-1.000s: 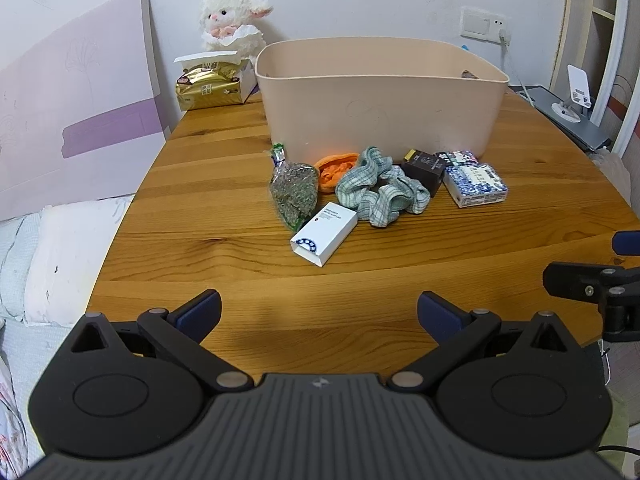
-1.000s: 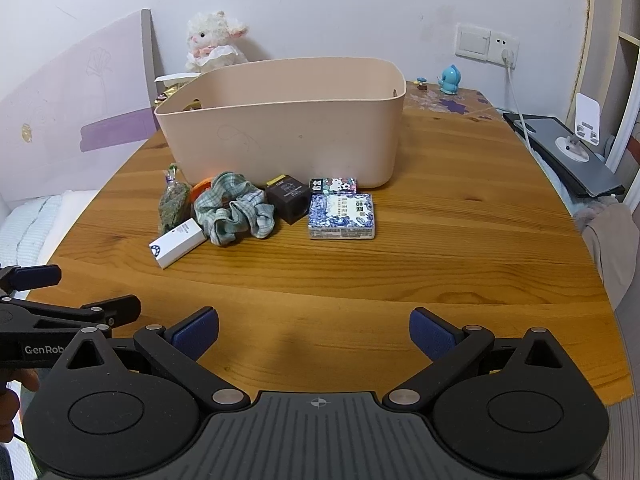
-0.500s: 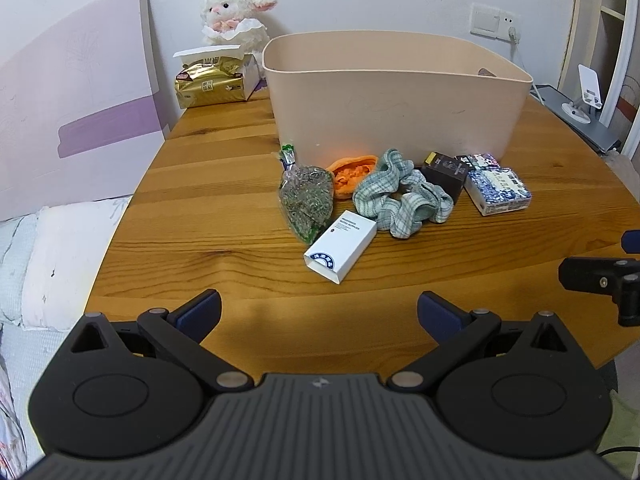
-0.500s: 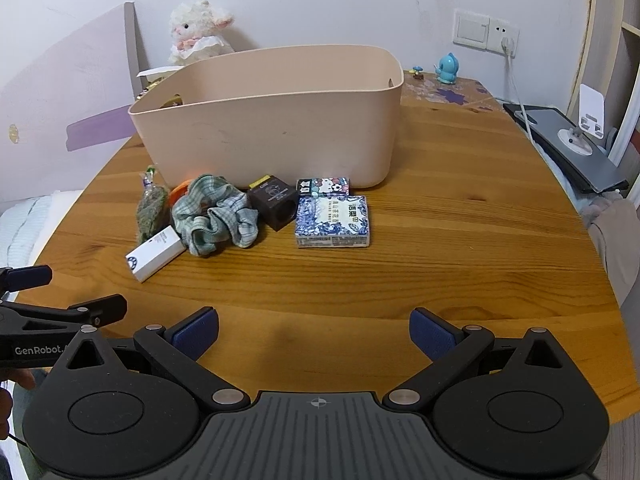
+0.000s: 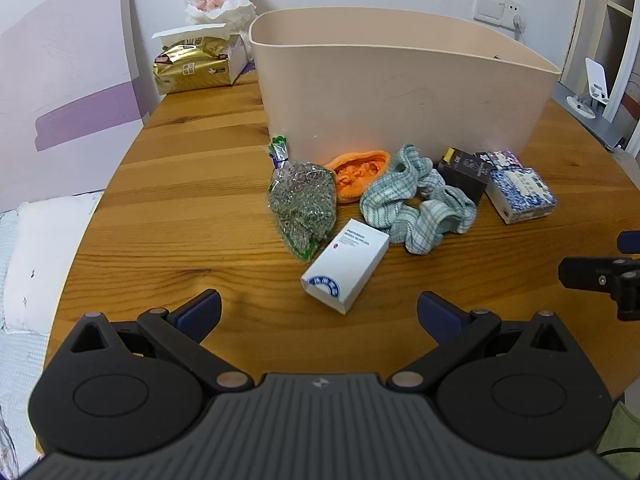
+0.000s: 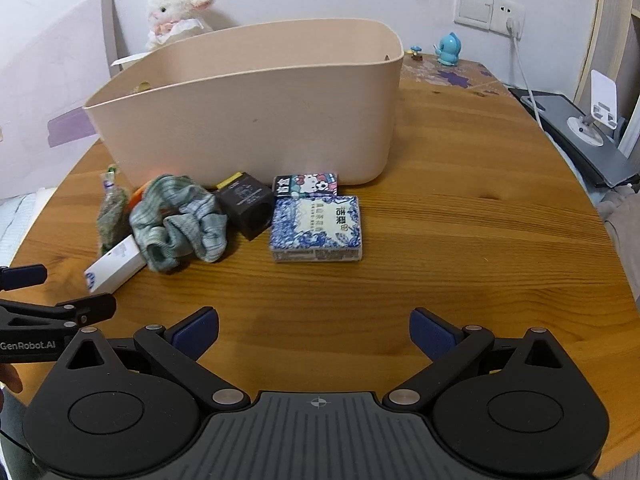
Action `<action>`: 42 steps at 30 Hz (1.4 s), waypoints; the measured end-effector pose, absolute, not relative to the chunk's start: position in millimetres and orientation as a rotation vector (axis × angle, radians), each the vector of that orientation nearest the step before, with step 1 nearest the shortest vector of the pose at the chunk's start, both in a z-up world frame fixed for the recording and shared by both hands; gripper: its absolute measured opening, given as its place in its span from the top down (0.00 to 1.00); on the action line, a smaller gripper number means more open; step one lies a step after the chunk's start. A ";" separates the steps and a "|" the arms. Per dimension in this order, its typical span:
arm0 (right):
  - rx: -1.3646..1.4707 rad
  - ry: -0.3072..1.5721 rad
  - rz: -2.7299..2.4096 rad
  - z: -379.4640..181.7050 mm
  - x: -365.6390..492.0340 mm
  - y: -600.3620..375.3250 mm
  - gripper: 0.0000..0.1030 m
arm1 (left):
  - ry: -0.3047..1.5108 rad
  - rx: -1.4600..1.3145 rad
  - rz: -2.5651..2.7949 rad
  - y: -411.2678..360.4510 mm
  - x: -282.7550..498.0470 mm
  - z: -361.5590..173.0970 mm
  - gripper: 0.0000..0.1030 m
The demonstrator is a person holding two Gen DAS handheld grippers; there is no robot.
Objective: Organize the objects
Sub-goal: 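Approach the items beside the basket with both tools, then grasp the white card box with the left tool while the right grasps the blue patterned box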
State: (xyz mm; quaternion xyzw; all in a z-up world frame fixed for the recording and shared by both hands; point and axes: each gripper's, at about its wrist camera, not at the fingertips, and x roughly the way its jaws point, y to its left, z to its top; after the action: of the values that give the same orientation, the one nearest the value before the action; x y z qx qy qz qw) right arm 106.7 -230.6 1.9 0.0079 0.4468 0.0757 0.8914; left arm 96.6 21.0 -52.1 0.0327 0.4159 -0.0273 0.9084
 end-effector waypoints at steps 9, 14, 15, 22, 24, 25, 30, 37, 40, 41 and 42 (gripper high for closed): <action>-0.004 0.928 0.164 -12.3 138.4 -225.9 0.00 | 0.892 0.038 -0.080 28.3 123.2 -68.5 0.00; -0.021 0.923 0.164 -22.2 153.7 -219.7 0.01 | 0.903 0.031 -0.106 30.4 130.2 -72.0 0.00; -0.026 0.920 0.161 -24.2 156.3 -218.5 0.04 | 0.902 0.033 -0.109 30.3 130.8 -72.0 0.01; -0.065 0.868 0.141 -26.4 162.3 -211.7 0.28 | 0.873 0.061 -0.119 29.3 133.9 -69.3 0.20; -0.062 0.862 0.143 -24.5 162.4 -211.6 0.38 | 0.861 0.061 -0.126 28.7 133.2 -67.6 0.34; -0.064 0.859 0.146 -23.5 161.8 -211.2 0.41 | 0.857 0.062 -0.130 28.0 132.8 -67.2 0.37; -0.069 0.857 0.162 -27.8 155.0 -212.0 0.42 | 0.842 0.060 -0.155 25.3 128.2 -66.1 0.66; -0.069 0.816 0.159 -13.7 127.3 -218.5 0.42 | 0.866 0.017 -0.155 26.5 114.0 -63.3 0.69; -0.056 0.777 0.154 2.5 116.7 -226.1 0.42 | 0.839 0.021 -0.153 24.9 103.7 -54.4 0.69; -0.054 0.761 0.151 8.4 112.9 -228.3 0.42 | 0.826 0.022 -0.153 24.5 100.7 -50.0 0.69; -0.053 0.743 0.148 14.5 108.9 -230.5 0.42 | 0.810 0.024 -0.152 24.3 97.5 -44.5 0.69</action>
State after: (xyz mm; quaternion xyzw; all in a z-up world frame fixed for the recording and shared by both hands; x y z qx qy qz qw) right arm 108.9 -230.5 14.5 -0.0259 0.3628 0.0722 0.9287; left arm 97.5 24.3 -44.5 0.0116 0.3936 -0.0739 0.9163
